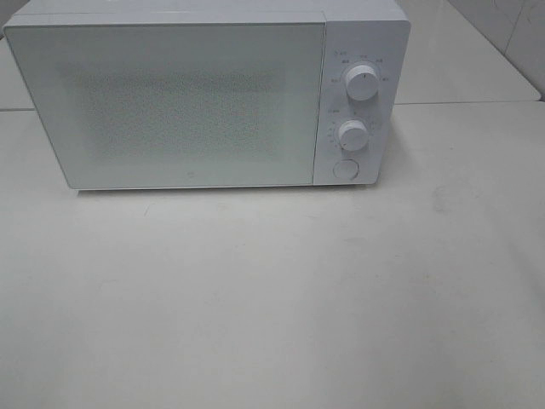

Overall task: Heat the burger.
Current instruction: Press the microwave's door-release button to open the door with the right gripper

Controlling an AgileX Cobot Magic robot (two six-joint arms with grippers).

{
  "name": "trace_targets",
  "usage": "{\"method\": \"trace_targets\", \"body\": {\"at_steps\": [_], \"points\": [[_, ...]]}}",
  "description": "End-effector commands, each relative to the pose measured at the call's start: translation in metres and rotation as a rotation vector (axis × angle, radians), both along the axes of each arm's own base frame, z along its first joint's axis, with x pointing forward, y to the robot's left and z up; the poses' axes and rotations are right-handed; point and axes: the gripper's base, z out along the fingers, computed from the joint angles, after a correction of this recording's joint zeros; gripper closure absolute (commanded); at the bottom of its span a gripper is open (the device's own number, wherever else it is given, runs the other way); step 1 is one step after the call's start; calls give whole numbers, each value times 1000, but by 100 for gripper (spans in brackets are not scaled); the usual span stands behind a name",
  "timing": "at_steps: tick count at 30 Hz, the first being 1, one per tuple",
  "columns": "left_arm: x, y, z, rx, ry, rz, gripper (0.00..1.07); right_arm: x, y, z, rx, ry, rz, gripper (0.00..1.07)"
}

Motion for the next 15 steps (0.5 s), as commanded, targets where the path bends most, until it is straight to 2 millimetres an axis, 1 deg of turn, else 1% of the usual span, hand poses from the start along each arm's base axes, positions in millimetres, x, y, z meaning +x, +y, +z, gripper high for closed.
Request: {"method": "trace_targets", "body": {"at_steps": [1, 2, 3, 4, 6, 7, 9, 11, 12, 13, 15], "points": [[0, 0, 1, -6, -22, 3, 6, 11, 0, 1, 6, -27, -10, 32], [0, 0, 1, -6, -22, 3, 6, 15, 1, 1, 8, -37, -10, 32], [0, 0, 1, -6, -22, 3, 6, 23, 2, -3, 9, -52, -11, 32], [0, 0, 1, -6, -22, 3, 6, 23, 2, -3, 9, -52, -11, 32], [0, 0, 1, -6, -22, 3, 6, 35, 3, -9, 12, -72, -12, 32], [0, 0, 1, -6, -22, 3, 6, 35, 3, -9, 12, -72, -12, 32], [0, 0, 1, -6, -22, 3, 6, 44, 4, -14, 15, -86, -13, 32], [0, 0, 1, -6, -22, 3, 6, 48, 5, -15, 16, -89, -13, 32], [0, 0, 1, -6, -22, 3, 6, 54, 6, -17, 17, -98, -14, 32], [0, 0, 1, -6, -22, 3, 6, 54, 6, -17, 17, -98, -14, 32], [0, 0, 1, -6, -22, 3, 6, 66, 7, -20, 20, -125, -15, 32]]}}
